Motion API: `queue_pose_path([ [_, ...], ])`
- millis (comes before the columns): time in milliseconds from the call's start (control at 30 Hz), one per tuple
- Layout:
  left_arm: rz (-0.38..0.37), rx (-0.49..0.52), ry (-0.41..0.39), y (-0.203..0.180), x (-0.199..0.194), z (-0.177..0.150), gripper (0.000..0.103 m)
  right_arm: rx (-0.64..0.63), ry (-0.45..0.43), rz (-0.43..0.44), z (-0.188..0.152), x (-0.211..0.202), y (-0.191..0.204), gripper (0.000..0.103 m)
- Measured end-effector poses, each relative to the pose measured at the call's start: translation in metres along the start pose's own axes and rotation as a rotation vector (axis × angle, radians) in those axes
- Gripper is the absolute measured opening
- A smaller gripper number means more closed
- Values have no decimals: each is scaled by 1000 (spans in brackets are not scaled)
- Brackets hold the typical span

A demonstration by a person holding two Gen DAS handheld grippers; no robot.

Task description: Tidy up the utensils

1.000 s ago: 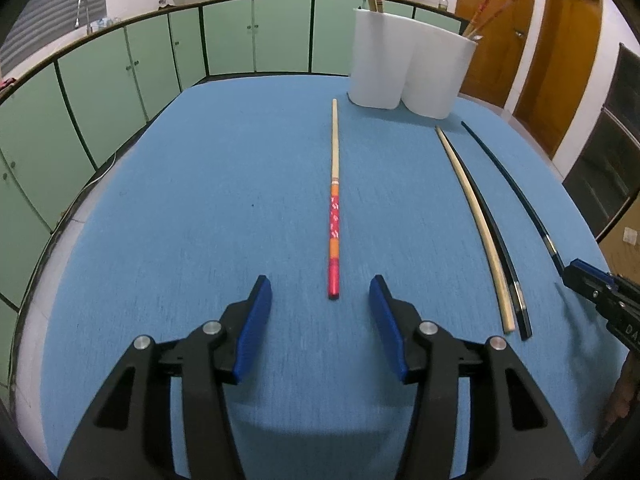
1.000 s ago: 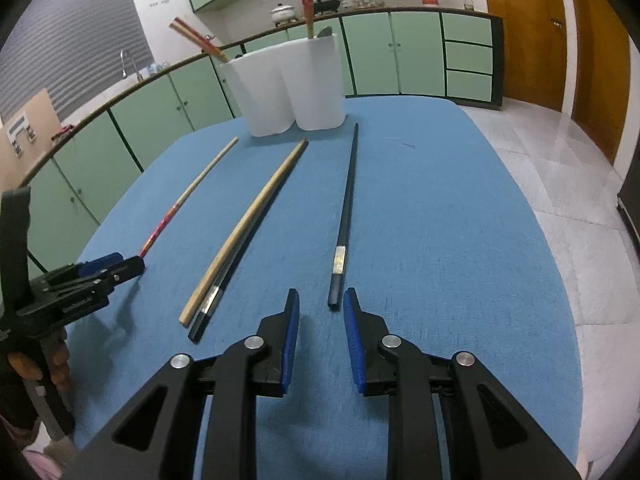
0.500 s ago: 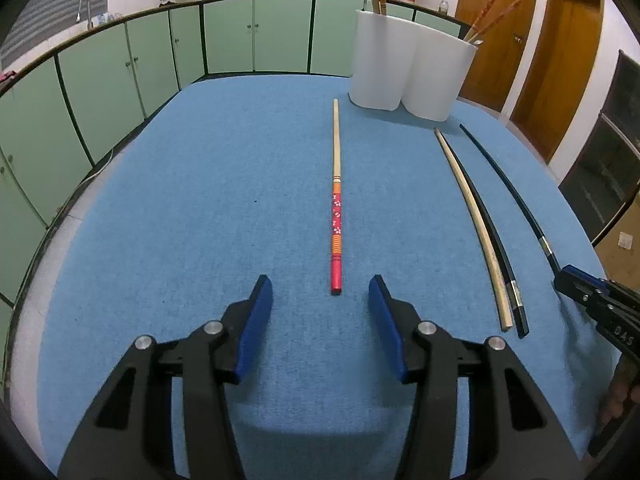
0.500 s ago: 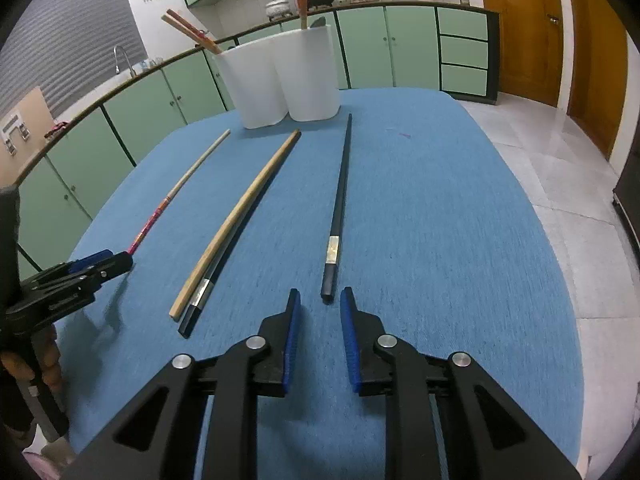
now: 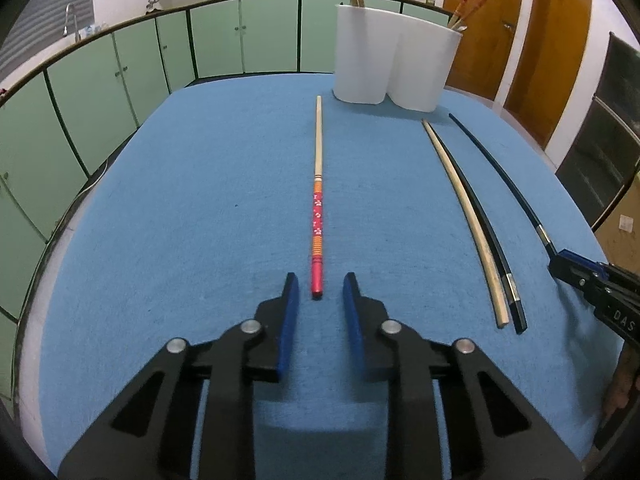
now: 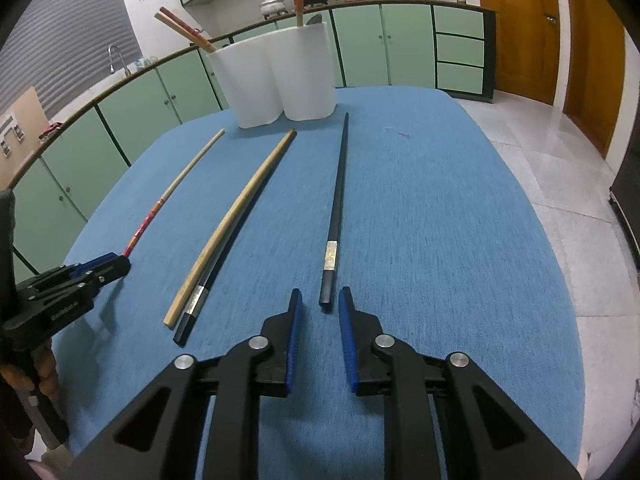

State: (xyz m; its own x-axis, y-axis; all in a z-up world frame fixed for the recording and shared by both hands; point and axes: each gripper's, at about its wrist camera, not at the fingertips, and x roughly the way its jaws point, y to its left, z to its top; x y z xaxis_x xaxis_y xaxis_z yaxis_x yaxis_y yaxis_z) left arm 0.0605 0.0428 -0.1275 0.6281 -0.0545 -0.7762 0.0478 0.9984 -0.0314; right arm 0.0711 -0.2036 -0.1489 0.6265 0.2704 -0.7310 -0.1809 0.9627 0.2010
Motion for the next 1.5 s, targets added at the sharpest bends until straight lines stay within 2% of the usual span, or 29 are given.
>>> queue_pose_path([
  [133, -2, 25, 7, -6, 2, 1, 5, 4, 4, -21, 3, 3, 0, 14],
  [200, 30, 46, 10, -12, 3, 2, 5, 13, 6, -32, 4, 4, -1, 7],
  [267, 42, 46, 13, -14, 4, 3, 5, 22, 7, -22, 4, 5, -2, 7],
  [433, 17, 13, 37, -10, -2, 7, 4, 16, -5, -18, 4, -3, -3, 7],
  [567, 7, 13, 35, -9, -20, 15, 5, 9, -32, -17, 10, -18, -4, 6],
  [900, -16, 48, -139, -16, -94, 56, 5, -3, -179, -21, 46, -81, -7, 6],
  [1133, -42, 33, -271, -17, -135, 94, 5, -2, -292, 8, 88, -124, -13, 6],
  [1300, -73, 20, -337, -20, -152, 121, 5, -22, -324, 51, 124, -139, -14, 6],
  [1500, -121, 26, -375, -27, -160, 143, 5, -86, -333, 118, 158, -150, -4, 6],
])
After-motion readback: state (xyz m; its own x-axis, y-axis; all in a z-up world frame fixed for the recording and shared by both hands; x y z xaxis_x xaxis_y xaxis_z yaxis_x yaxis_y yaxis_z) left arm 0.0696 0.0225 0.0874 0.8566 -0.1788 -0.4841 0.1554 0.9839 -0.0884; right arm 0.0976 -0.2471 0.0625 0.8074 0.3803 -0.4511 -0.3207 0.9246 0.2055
